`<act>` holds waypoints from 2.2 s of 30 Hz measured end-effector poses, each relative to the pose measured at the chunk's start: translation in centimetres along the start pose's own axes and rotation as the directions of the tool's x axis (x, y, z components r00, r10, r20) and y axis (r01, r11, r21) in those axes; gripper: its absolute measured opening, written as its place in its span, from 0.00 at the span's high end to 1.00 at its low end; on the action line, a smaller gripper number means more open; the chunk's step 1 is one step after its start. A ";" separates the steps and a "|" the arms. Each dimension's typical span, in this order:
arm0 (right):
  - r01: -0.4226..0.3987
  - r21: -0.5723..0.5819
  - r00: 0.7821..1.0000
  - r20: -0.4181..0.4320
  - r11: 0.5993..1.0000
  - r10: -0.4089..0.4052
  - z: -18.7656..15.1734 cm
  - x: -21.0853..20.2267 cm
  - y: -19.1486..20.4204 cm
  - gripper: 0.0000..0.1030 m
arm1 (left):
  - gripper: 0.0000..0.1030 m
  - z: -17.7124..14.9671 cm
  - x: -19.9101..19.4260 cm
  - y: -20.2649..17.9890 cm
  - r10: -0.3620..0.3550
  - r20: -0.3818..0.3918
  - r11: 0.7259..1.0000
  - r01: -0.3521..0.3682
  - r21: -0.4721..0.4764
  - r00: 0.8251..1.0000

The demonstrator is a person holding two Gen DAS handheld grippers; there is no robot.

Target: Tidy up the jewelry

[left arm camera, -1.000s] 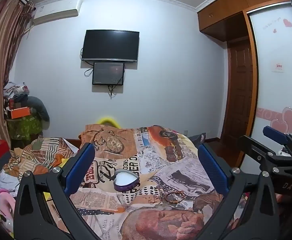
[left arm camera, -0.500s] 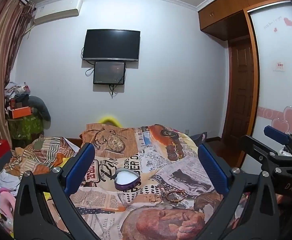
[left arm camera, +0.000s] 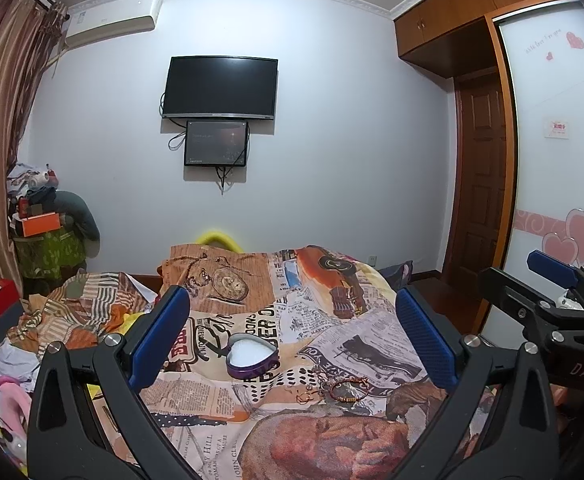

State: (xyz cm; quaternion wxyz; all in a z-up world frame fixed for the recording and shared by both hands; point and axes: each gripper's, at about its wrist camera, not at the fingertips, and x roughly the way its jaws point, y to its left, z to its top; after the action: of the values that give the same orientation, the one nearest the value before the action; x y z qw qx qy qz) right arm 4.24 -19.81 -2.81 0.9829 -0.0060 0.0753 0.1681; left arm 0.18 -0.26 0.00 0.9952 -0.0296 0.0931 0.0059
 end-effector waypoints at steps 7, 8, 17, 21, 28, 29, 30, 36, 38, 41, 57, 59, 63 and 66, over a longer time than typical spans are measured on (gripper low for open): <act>0.000 0.008 1.000 -0.002 1.000 0.000 -0.2 0.1 -0.1 0.00 | 0.00 0.0 0.2 0.0 0.004 -0.001 1.000 -0.004 0.003 1.000; 0.000 0.009 1.000 -0.002 1.000 0.000 -0.2 0.1 -0.1 0.00 | 0.00 -0.1 0.2 -0.1 0.005 0.000 1.000 -0.005 0.004 1.000; -0.001 0.009 1.000 -0.001 1.000 0.001 -0.1 -0.1 -0.1 0.00 | 0.00 -0.3 0.3 -0.1 0.007 -0.002 1.000 -0.007 0.009 1.000; -0.001 0.012 1.000 -0.005 1.000 0.001 0.0 -0.1 -0.1 0.00 | 0.00 -0.4 0.4 -0.2 0.005 -0.004 1.000 -0.005 0.010 1.000; -0.001 0.012 1.000 -0.006 1.000 0.001 0.1 -0.1 0.0 0.00 | 0.00 -0.6 0.6 -0.3 0.011 -0.005 1.000 -0.011 0.016 1.000; -0.001 0.012 1.000 -0.005 1.000 0.001 0.1 -0.1 -0.1 0.00 | 0.00 -0.6 0.7 -0.4 0.011 -0.005 1.000 -0.011 0.017 1.000; -0.001 0.013 1.000 -0.005 1.000 0.001 0.1 -0.1 0.0 0.00 | 0.00 -0.6 0.7 -0.4 0.011 -0.005 1.000 -0.011 0.018 1.000; -0.001 0.013 1.000 -0.006 1.000 0.001 0.1 -0.1 0.0 0.00 | 0.00 -0.6 0.8 -0.5 0.010 -0.008 1.000 -0.010 0.021 1.000; -0.001 0.013 1.000 -0.007 1.000 0.001 0.1 -0.1 0.0 0.00 | 0.00 -0.6 0.7 -0.6 0.009 -0.008 1.000 -0.009 0.020 1.000; -0.001 0.014 1.000 -0.012 1.000 0.001 0.1 0.1 -0.2 0.00 | 0.00 -0.6 0.8 -0.6 0.008 -0.010 1.000 -0.008 0.020 1.000; -0.007 0.016 0.998 -0.062 1.000 0.008 -0.7 2.1 -0.7 0.00 | 0.00 -1.2 3.4 -0.2 0.009 -0.064 1.000 -0.007 0.023 0.998; -0.004 0.018 0.997 -0.081 1.000 0.005 -1.0 2.8 -0.8 0.00 | 0.00 -1.6 4.4 0.0 0.012 -0.084 1.000 -0.010 0.022 0.996; 0.001 0.021 0.992 -0.126 1.000 0.002 -2.0 4.3 -1.2 0.00 | 0.00 -2.5 6.5 0.6 0.017 -0.132 1.000 -0.016 0.010 0.991; 0.005 0.024 0.985 -0.171 1.000 -0.001 -3.0 5.5 -1.3 0.00 | 0.00 -3.7 8.8 1.7 0.020 -0.196 0.999 -0.025 -0.022 0.980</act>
State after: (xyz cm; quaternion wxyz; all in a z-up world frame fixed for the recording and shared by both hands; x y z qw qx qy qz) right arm 9.41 -19.35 -6.58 0.9730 -0.0084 0.1617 0.1645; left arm 8.10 1.29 -5.34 0.9807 -0.0412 0.1908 0.0154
